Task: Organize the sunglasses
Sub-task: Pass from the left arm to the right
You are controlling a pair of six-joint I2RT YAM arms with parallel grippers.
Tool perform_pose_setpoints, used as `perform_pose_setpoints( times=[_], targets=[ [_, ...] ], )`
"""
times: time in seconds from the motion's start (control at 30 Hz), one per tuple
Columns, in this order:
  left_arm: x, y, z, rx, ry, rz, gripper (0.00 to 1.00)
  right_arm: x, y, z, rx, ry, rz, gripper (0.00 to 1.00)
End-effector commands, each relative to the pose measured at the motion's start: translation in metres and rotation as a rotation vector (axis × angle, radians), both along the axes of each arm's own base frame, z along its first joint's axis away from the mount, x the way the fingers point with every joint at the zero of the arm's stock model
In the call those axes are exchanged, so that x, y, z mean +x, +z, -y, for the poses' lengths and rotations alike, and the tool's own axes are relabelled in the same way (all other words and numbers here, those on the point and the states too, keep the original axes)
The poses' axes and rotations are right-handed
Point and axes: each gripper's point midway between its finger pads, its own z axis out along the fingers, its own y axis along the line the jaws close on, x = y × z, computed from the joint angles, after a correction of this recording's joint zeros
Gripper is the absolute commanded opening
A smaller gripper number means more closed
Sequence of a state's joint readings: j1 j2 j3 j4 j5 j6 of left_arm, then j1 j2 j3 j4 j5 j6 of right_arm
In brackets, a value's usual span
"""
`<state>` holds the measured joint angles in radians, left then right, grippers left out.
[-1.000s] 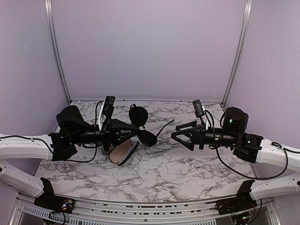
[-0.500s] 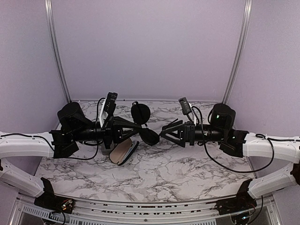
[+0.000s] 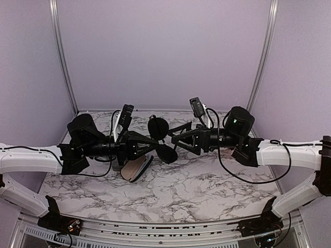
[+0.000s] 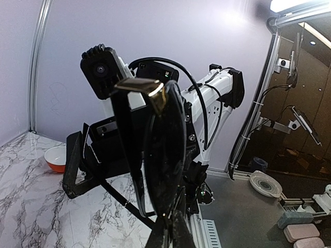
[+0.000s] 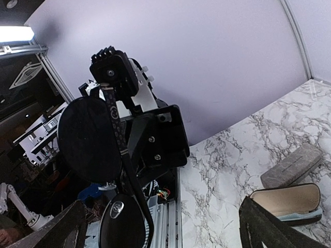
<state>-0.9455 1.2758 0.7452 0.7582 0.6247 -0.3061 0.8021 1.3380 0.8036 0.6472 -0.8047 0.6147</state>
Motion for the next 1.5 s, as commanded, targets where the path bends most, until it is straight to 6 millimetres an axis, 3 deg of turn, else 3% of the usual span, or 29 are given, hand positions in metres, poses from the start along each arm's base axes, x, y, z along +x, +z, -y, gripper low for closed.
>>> perform_pose_setpoints(
  times=[0.0,0.27,0.57,0.73,0.97,1.1,1.27,1.47],
  targets=[
    [0.003,0.008,0.004,-0.017,0.006,0.001,0.00,-0.019,0.038,-0.004,0.070,0.086,0.099,1.00],
    [0.012,-0.004,0.014,0.014,0.018,-0.040,0.00,-0.046,0.028,-0.029,-0.042,0.133,0.151,1.00],
    [0.022,-0.009,0.019,0.050,0.053,-0.092,0.00,-0.039,0.006,-0.028,-0.145,0.077,0.171,0.95],
    [0.034,-0.020,0.025,0.097,0.083,-0.159,0.00,-0.039,-0.005,-0.027,-0.168,0.074,0.160,0.86],
    [0.045,-0.050,0.042,0.222,0.080,-0.314,0.00,-0.033,-0.010,-0.030,-0.144,0.065,0.138,0.73],
    [0.051,-0.067,0.042,0.271,0.116,-0.413,0.00,-0.021,-0.010,-0.021,-0.101,0.039,0.080,0.64],
    [0.054,-0.078,0.037,0.303,0.146,-0.520,0.04,-0.013,-0.026,-0.011,-0.071,0.031,-0.002,0.63],
    [0.054,-0.090,0.035,0.324,0.160,-0.591,0.06,-0.016,-0.030,-0.008,-0.008,0.045,-0.035,0.63]
  ],
)
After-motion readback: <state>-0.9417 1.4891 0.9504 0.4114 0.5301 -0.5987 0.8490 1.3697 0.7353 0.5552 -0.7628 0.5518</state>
